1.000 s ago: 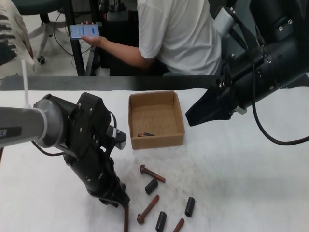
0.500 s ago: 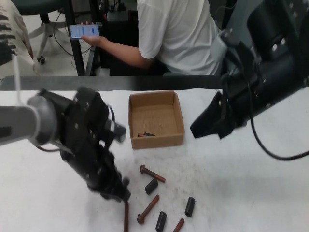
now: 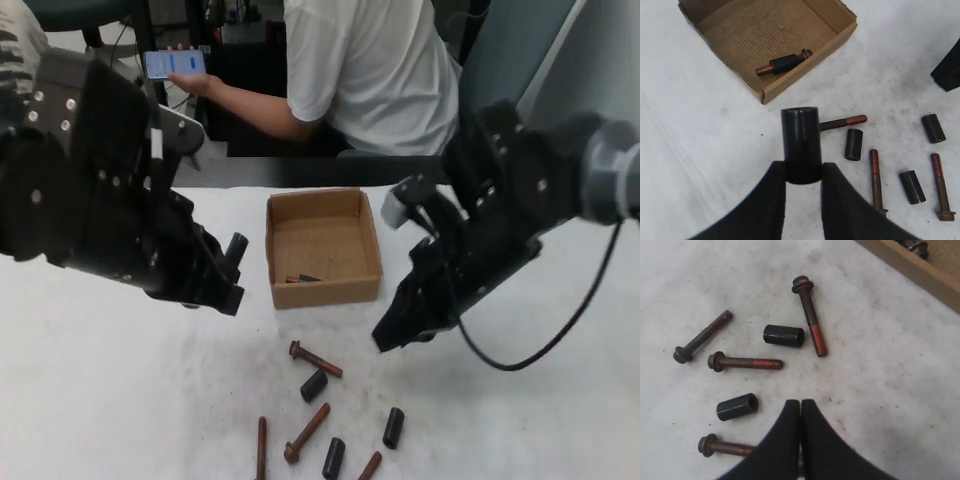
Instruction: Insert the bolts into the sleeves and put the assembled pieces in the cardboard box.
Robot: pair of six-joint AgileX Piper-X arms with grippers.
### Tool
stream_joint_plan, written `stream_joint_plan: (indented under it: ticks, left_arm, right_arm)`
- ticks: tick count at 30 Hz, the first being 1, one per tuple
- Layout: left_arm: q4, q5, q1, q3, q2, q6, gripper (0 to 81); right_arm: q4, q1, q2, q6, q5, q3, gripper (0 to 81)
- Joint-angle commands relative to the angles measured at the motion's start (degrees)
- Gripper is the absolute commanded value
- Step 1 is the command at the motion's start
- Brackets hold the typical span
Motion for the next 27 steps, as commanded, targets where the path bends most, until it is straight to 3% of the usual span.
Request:
stream_joint_plan:
  ticks: [1,4,6,12,17,27]
  left_arm:
    - [-0.22,-0.34,0.16,-0.29,-2.26,-0.6,0.3]
    - [0.75,-0.34,0.16,-0.29,-3.43,-0.6,0.3]
    - [1.83,-0.34,0.16,-0.29,-4.08,-0.44,0.3]
    - [3.85,-0.34,0.16,-0.29,-5.97,-0.33,0.3]
    - [4.89,-0.34,0.16,-0.29,-6.08,0.22,0.3]
    - [5.63,-0.34,0.24,-0.29,-6.08,1.24,0.3]
  right_arm:
    - [-3.47,2.19,2.5,0.14,-4.68,-1.59,12.7]
    - [-6.42,4.41,3.58,1.95,-1.59,-2.97,34.2]
    - [-8.77,5.91,3.9,2.24,1.52,-4.11,40.0]
    - [-12.36,8.42,6.66,0.85,2.45,-9.08,23.3]
    - [-8.69,8.4,11.31,-1.4,3.46,-14.02,28.4]
    - [-2.73,8.4,15.6,-8.65,6.77,-16.82,28.5]
